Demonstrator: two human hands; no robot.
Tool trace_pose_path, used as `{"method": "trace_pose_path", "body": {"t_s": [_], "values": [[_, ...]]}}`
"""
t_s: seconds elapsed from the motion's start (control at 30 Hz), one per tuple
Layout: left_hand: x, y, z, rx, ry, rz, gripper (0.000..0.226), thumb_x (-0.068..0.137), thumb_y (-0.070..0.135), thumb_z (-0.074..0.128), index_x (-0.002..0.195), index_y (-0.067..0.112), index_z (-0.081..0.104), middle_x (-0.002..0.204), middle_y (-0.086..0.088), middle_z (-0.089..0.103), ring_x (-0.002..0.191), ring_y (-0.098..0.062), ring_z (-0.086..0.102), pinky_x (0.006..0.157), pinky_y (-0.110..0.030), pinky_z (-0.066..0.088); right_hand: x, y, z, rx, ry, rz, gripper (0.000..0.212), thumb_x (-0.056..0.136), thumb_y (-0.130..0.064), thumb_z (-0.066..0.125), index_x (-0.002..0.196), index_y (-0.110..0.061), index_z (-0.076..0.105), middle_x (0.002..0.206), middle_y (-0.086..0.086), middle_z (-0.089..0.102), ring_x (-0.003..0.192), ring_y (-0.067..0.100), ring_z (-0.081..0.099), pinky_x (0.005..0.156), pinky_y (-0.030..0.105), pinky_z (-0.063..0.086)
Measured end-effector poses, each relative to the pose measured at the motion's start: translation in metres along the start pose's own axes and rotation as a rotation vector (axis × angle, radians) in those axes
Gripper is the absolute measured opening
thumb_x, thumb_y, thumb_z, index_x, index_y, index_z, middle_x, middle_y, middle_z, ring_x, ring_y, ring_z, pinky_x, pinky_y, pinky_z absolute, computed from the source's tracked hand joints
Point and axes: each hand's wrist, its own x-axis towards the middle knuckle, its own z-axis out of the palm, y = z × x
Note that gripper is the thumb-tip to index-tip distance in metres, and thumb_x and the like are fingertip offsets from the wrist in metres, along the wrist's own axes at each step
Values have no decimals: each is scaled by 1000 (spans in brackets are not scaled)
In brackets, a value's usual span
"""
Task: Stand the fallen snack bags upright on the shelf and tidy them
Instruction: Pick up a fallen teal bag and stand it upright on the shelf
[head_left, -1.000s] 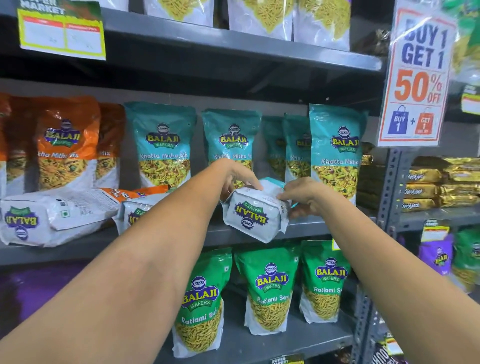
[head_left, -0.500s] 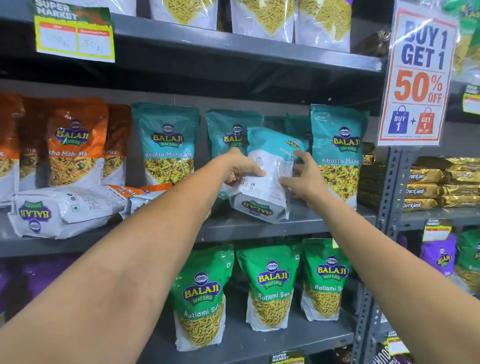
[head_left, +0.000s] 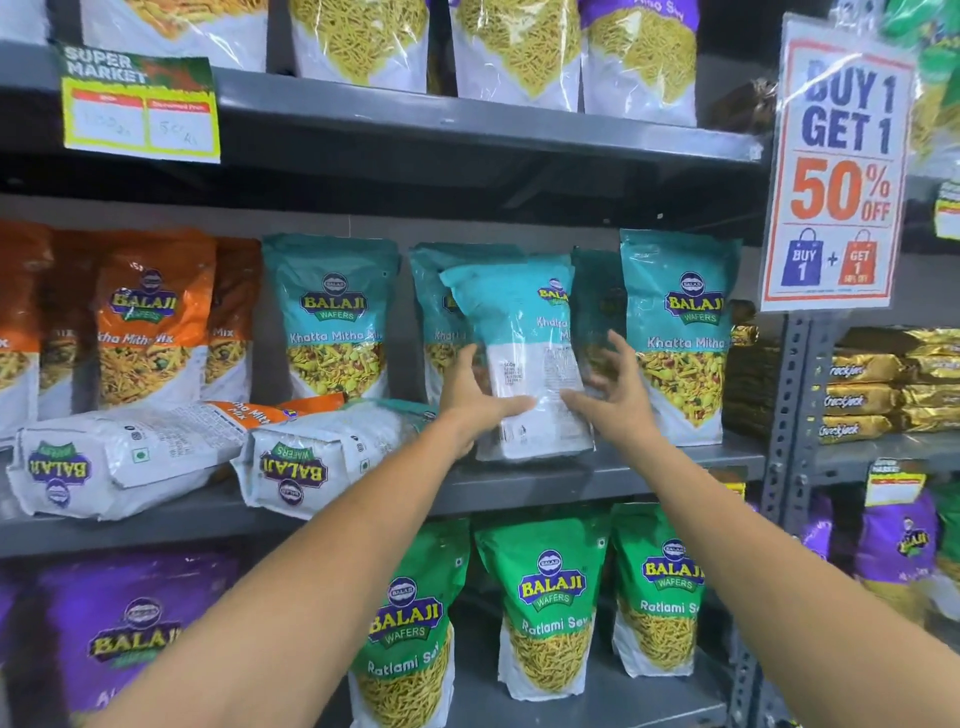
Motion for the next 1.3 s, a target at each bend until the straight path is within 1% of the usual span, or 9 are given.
{"method": "trace_pose_path", "body": {"t_s": [0.17, 0.27, 0.43, 0.6, 0.83, 1.03, 1.1, 1.23, 1.3], "values": [[-3, 5, -5, 4, -79, -20, 108, 53, 17, 91, 137, 35, 25, 137, -3, 46, 113, -18, 50, 90, -33, 48, 8, -1, -15, 85, -289, 254, 57, 82, -4, 68, 134, 2, 43, 113, 14, 64, 94, 27, 61, 76, 35, 52], [-9, 8, -2, 29, -51, 15, 109, 53, 17, 90, 137, 36, 24, 133, -2, 51, 109, -17, 53, 88, -31, 47, 10, -2, -20, 112, -343, 180, 39, 82, 1, 67, 118, 0, 55, 109, 17, 67, 83, 20, 64, 62, 21, 53], [-16, 9, 9, 213, 30, 152, 105, 55, 22, 89, 135, 36, 22, 134, 0, 46, 114, -17, 45, 90, -28, 36, 11, 9, -23, 48, -273, 66, 48, 75, 5, 72, 106, -21, 46, 94, -12, 59, 80, -5, 59, 59, 5, 47], [-22, 4, 12, 273, 75, 154, 104, 57, 25, 89, 138, 24, 24, 129, -1, 48, 108, -16, 45, 92, -29, 37, 17, 12, -26, 90, -344, 86, 47, 76, 0, 74, 114, -10, 49, 102, 0, 63, 88, 7, 64, 64, 11, 51], [-30, 8, 22, 547, 294, 299, 52, 54, 30, 85, 73, 30, 37, 73, 13, 47, 61, -8, 41, 52, -28, 34, 32, -1, -18, 433, -364, 335, 19, 94, -19, 46, 107, -9, 54, 86, 0, 68, 80, 19, 57, 78, 33, 46], [-24, 2, 25, 428, 276, 152, 29, 65, 26, 73, 85, 22, 53, 85, 4, 61, 73, -16, 57, 73, -32, 52, 36, 7, -17, 428, -272, 374, 42, 93, -25, 24, 105, -9, 62, 87, 5, 63, 69, 20, 57, 60, 30, 46], [-25, -1, 23, 304, 187, 65, 41, 65, 42, 69, 99, 22, 55, 105, 0, 65, 84, -12, 60, 84, -35, 52, 40, 10, -19, 425, -207, 351, 42, 94, -21, 24, 91, -10, 65, 79, 6, 61, 61, 19, 51, 55, 28, 42], [-25, 5, 21, 169, -12, -141, 116, 41, 79, 68, 135, 20, 35, 137, 0, 52, 121, -22, 52, 104, -47, 41, 40, 13, -12, 388, -141, 313, 29, 88, -9, 50, 68, -14, 71, 61, -1, 67, 60, 13, 57, 53, 21, 46], [-21, 6, 25, 179, -9, -142, 117, 38, 80, 70, 130, 18, 36, 133, 1, 53, 117, -19, 52, 105, -41, 39, 38, 17, -8, 366, -171, 285, 20, 87, -5, 58, 71, -12, 67, 62, 2, 63, 59, 12, 54, 49, 17, 43]]}}
